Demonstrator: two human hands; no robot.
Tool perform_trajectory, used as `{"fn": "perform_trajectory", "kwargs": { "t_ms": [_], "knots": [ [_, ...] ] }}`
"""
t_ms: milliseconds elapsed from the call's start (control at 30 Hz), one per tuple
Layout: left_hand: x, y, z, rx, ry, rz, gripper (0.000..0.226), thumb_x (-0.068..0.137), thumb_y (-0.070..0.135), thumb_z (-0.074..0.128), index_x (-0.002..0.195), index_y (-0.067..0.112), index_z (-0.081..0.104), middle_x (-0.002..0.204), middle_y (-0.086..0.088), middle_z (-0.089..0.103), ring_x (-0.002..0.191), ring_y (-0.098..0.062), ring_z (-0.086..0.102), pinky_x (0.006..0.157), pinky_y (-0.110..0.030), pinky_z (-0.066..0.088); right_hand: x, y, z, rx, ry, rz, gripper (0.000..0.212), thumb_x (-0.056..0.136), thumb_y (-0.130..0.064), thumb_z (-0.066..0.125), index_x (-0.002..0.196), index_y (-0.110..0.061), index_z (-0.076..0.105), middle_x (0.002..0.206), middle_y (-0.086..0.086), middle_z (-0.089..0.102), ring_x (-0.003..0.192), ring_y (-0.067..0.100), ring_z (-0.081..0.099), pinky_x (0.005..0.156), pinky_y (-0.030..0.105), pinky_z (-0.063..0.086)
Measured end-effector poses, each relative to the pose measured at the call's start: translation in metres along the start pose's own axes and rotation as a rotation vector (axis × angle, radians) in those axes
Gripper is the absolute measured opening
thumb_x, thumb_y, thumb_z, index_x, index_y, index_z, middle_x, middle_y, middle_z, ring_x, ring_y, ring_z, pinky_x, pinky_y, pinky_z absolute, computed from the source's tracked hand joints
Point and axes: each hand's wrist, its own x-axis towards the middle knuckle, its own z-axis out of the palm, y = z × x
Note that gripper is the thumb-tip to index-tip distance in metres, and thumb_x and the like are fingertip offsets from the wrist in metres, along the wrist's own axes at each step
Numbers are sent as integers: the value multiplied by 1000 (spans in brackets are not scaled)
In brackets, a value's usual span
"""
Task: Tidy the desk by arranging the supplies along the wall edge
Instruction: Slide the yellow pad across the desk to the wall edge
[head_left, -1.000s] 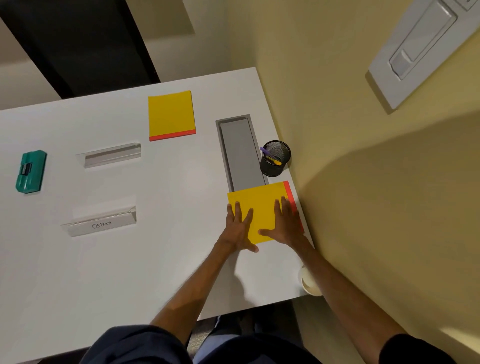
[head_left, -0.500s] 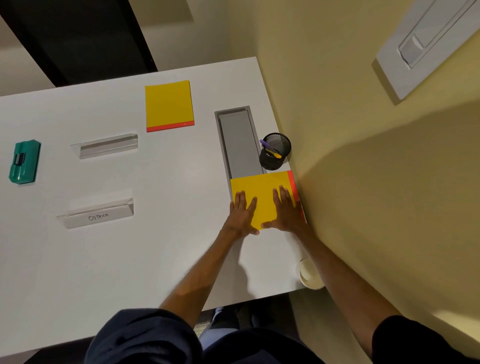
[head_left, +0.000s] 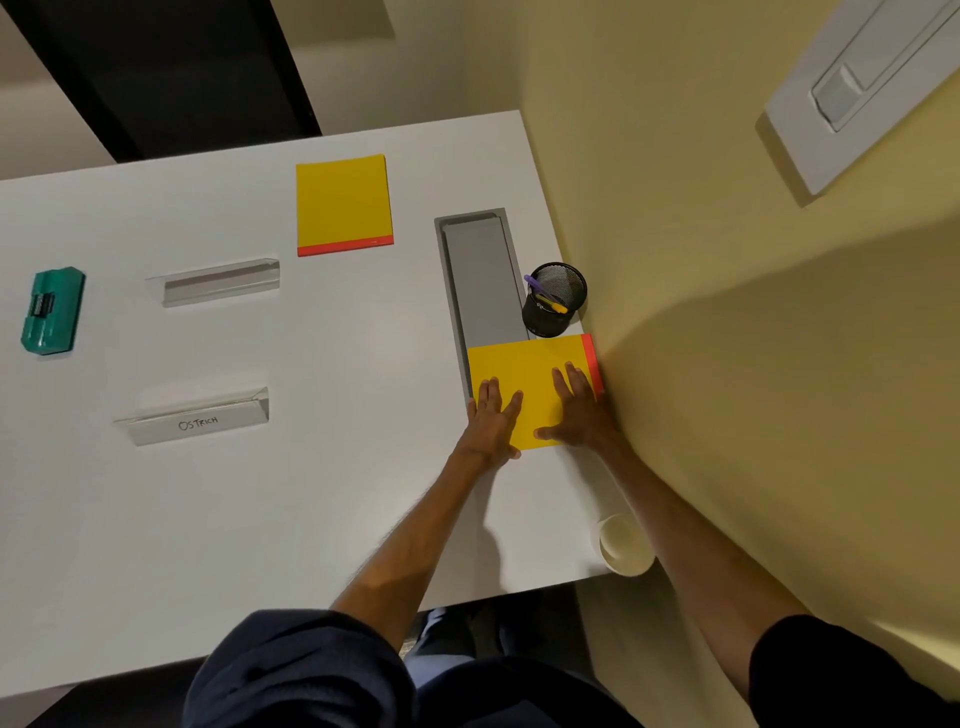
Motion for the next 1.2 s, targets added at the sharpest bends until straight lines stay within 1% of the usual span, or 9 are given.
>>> {"fn": "perform_trajectory", "kwargs": {
  "t_ms": [133,267,367,467,500,600,867,1133,1200],
  "knots": [
    [-4,-2,2,-1,27,11,94,90,26,71,159,14,8,163,-22,-13,152,-40,-15,124,-54,3,-1,-2,-3,6,48,6,99,85,-38,72,156,-8,10,165,14,0,153,29,2,123,40,12],
    [-9,-5,1,-3,81,11,94,90,32,69,158,12,9,165,-18,-11,153,-36,-13,126,-52,6,-8,-5,1,60,173,20,80,88,-29,69,151,-4,27,161,15,20,149,29,21,119,38,24],
    [-13,-3,2,-63,106,3,93,91,37,67,158,10,8,166,-14,-10,154,-32,-13,126,-49,6,-15,-3,3,117,231,28,69,89,-22,64,147,0,35,154,20,33,142,30,33,114,34,27],
    [-18,0,3,-116,130,-9,88,94,38,62,158,8,8,166,-12,-8,154,-30,-12,127,-46,5,-22,-1,3,190,295,27,59,89,-21,45,141,5,42,144,22,43,133,33,42,108,32,30],
    [-20,2,4,-129,141,-8,86,96,38,59,158,7,9,166,-12,-7,154,-30,-11,127,-44,4,-24,-1,3,207,313,27,57,89,-20,43,140,5,43,143,22,44,132,33,43,108,33,31],
    [-24,8,5,-171,178,10,77,100,35,53,158,8,10,167,-10,-3,155,-28,-7,127,-42,7,-29,-1,5,225,370,17,51,89,-6,57,138,3,46,140,21,47,132,33,43,109,35,32],
    [-40,22,7,-261,291,86,57,105,28,45,154,7,27,164,-11,19,154,-25,15,125,-37,21,-49,2,8,332,500,-37,39,92,-5,56,130,3,54,132,21,54,124,36,50,103,43,41],
    [-63,39,23,-312,281,105,44,104,23,44,146,9,43,151,-9,46,139,-27,43,112,-33,35,-80,13,20,318,462,8,34,97,-11,50,131,-6,55,134,15,54,124,32,52,101,44,44],
    [-69,45,28,-319,288,113,41,105,20,43,144,9,45,149,-8,49,137,-26,45,111,-32,36,-87,16,22,317,453,4,33,99,-12,48,131,-8,55,134,13,53,123,32,53,101,45,44]
  ]
}}
